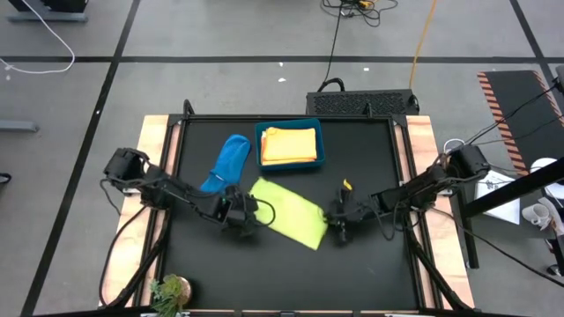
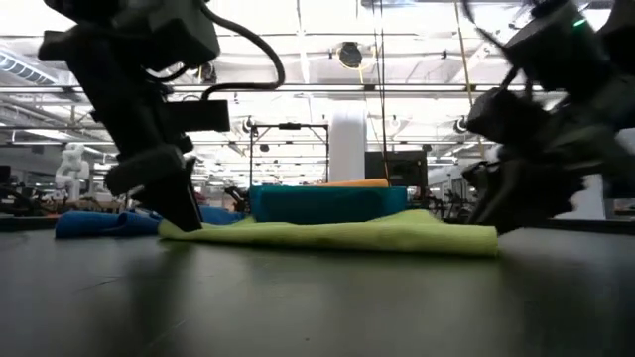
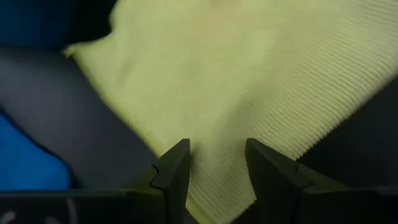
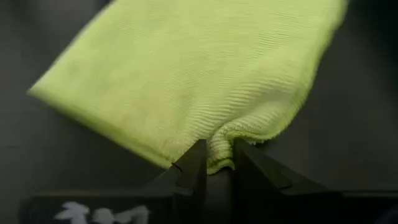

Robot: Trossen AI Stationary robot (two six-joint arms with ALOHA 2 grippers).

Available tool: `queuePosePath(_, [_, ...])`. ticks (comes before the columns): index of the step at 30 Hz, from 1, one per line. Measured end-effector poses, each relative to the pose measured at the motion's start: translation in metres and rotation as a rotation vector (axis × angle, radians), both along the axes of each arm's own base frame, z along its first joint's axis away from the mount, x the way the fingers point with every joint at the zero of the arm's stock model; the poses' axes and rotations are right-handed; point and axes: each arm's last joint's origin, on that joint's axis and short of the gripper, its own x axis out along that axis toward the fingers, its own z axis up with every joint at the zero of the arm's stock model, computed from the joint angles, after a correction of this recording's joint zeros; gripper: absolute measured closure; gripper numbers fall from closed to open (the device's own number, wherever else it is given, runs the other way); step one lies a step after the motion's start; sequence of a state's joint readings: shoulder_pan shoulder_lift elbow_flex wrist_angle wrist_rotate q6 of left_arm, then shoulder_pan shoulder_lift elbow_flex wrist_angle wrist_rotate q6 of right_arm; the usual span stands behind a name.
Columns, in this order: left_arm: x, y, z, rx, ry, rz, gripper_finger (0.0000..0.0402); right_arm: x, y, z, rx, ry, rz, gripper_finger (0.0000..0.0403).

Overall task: Fold microfiber towels
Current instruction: Fold the green microfiber cloth

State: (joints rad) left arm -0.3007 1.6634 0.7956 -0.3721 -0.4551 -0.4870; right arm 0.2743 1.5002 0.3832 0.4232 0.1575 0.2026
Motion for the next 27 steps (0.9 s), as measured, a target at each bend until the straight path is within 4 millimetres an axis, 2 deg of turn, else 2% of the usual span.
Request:
queuePosePath(5, [0.002, 0.015, 0.0, 0.083, 0.022, 0.008, 0.0243, -0.009, 0.028, 0.0, 0.102, 0.009, 0.044, 0.0341])
queuePosePath(9, [0.001, 0.025, 0.0, 0.166, 0.058, 0.016, 0.0243, -0.015, 0.051, 0.005, 0.254, -0.006, 0.189, 0.0341])
queuePosePath(12, [0.003, 0.029, 0.003, 0.152, 0.045, 0.024, 0.0243, -0.016, 0.065, 0.013, 0.331, -0.069, 0.321, 0.0342])
queuePosePath(15, [0.008, 0.024, 0.007, 0.103, 0.009, 0.001, 0.0243, -0.018, 0.072, 0.016, 0.328, -0.104, 0.429, 0.0342])
queuePosePath(20, [0.016, 0.008, 0.014, 0.037, -0.059, -0.087, 0.0243, -0.014, 0.064, 0.02, 0.168, -0.182, 0.415, 0.0342])
queuePosePath(23, [0.015, 0.001, 0.014, 0.026, -0.072, -0.099, 0.0243, -0.01, 0.052, 0.019, 0.049, -0.186, 0.311, 0.0342])
queuePosePath(27, [0.011, 0.003, 0.005, 0.008, -0.058, -0.052, 0.0243, -0.008, 0.037, 0.014, -0.035, -0.136, 0.174, 0.0342])
